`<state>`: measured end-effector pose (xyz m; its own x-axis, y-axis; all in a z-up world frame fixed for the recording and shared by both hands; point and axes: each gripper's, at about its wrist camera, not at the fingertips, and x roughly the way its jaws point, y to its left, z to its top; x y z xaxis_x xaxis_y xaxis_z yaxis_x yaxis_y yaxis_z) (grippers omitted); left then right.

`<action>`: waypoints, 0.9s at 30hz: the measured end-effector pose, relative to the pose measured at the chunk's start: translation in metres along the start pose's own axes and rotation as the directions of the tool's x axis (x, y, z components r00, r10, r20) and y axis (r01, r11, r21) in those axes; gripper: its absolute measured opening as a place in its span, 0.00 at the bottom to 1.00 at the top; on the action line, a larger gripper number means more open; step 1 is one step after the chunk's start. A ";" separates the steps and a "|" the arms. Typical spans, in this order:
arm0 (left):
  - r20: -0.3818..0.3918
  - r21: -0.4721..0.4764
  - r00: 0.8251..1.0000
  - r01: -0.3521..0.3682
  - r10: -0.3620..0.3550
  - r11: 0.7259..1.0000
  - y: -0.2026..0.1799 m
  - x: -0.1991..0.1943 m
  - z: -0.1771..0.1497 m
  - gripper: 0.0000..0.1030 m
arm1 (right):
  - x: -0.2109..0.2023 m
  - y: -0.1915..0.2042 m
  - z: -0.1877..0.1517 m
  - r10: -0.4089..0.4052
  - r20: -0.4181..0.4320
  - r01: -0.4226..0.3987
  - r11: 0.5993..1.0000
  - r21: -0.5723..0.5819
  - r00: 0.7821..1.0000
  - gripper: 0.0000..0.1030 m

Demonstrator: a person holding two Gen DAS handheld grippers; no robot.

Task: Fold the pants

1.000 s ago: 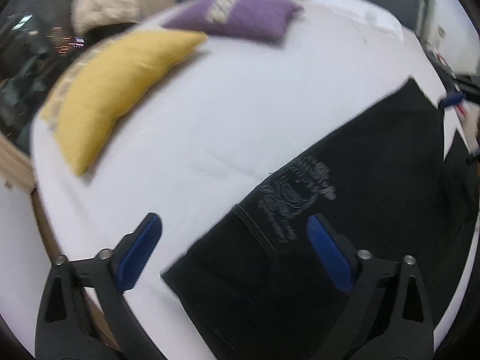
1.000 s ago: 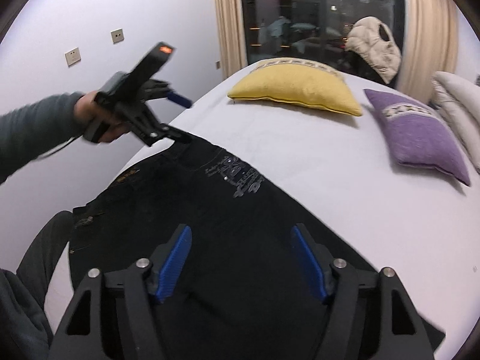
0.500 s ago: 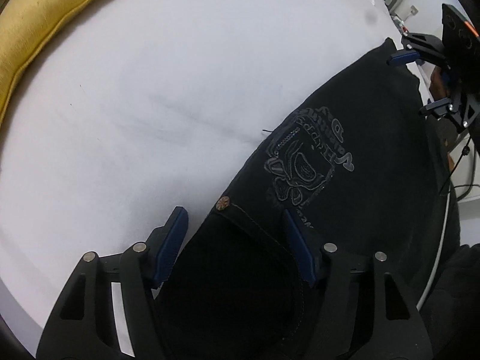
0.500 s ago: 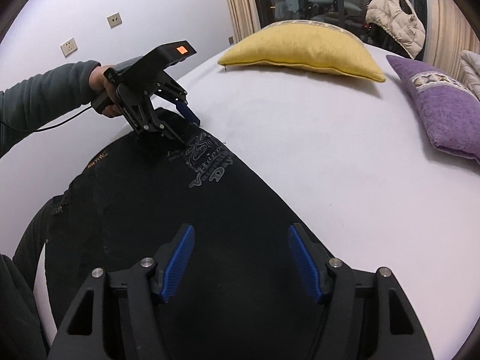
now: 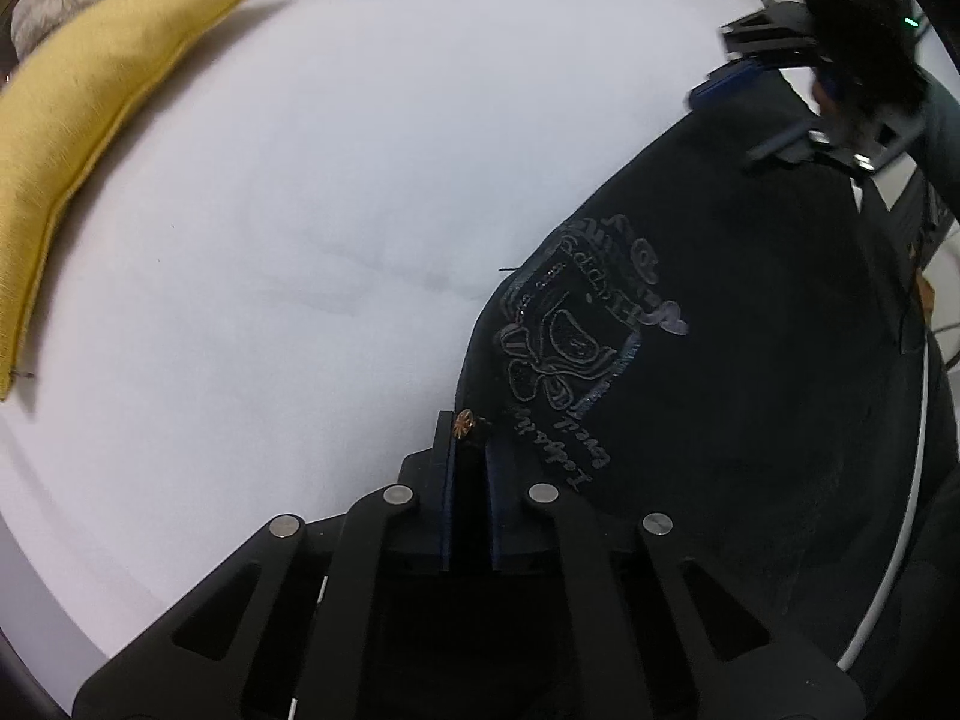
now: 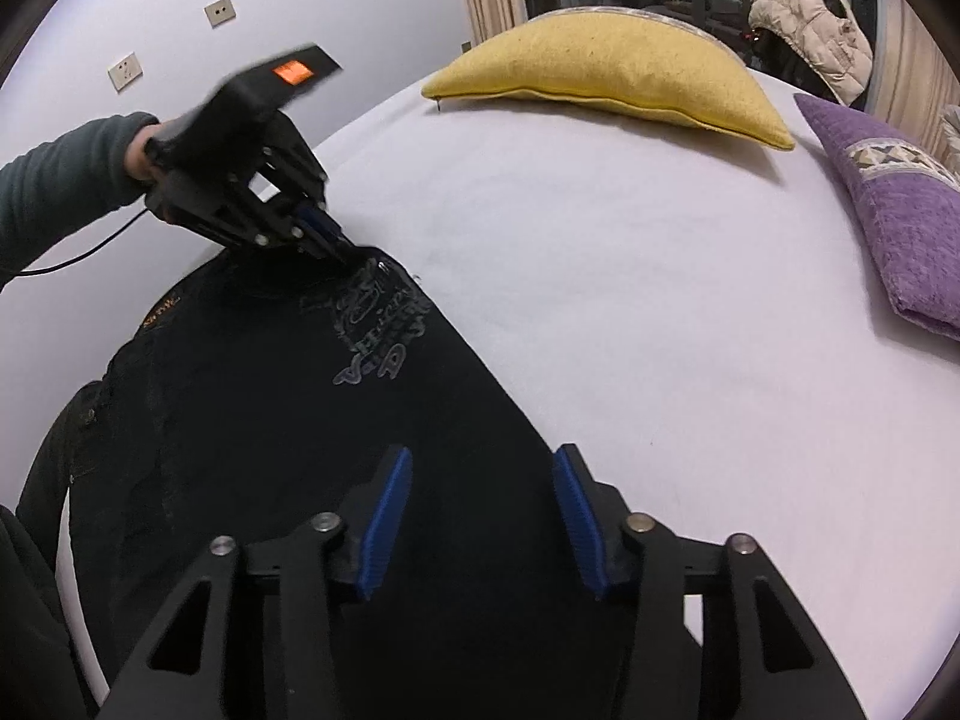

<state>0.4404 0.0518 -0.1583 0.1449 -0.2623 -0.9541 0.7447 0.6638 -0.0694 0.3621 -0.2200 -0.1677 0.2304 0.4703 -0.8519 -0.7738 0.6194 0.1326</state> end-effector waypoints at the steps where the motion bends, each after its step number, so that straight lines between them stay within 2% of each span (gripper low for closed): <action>1: 0.007 0.002 1.000 -0.005 0.005 1.000 -0.002 0.000 0.001 0.06 | 0.003 -0.002 0.001 -0.001 -0.012 0.001 1.000 -0.004 1.000 0.44; 6: 0.083 0.038 0.996 -0.039 0.036 0.999 -0.028 -0.022 -0.006 0.06 | 0.013 -0.012 0.005 0.008 -0.030 -0.008 1.000 0.006 1.000 0.42; 9: 0.121 0.045 0.992 -0.037 0.031 0.998 -0.021 -0.063 -0.018 0.06 | 0.017 -0.018 0.008 0.012 -0.042 -0.011 1.000 0.010 0.999 0.42; 17: 0.164 0.092 0.986 -0.052 0.036 0.994 -0.051 -0.076 -0.035 0.05 | 0.036 -0.027 0.011 0.008 -0.094 -0.007 1.000 0.015 0.996 0.42; 18: 0.169 0.099 0.985 -0.053 0.036 0.994 -0.053 -0.086 -0.049 0.05 | 0.038 -0.027 0.012 0.014 -0.103 -0.014 1.000 0.007 0.995 0.42; 20: 0.181 0.103 0.983 -0.058 0.039 0.993 -0.044 -0.097 -0.062 0.05 | 0.041 -0.029 0.015 0.018 -0.115 -0.017 1.000 0.007 0.993 0.52; 22: 0.198 0.109 0.979 -0.072 0.049 0.991 -0.051 -0.106 -0.067 0.05 | 0.042 -0.034 0.017 0.043 -0.127 -0.041 0.999 0.023 0.991 0.56; 27: 0.221 0.118 0.974 -0.075 0.047 0.990 -0.056 -0.114 -0.071 0.05 | 0.047 -0.034 0.023 0.086 -0.170 -0.088 0.996 -0.002 0.982 0.56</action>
<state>0.3359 0.0946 -0.0663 0.3202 -0.3786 -0.8684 0.8032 0.5946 0.0370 0.4133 -0.2046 -0.2011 0.0591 0.4085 -0.9108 -0.7923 0.5743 0.2061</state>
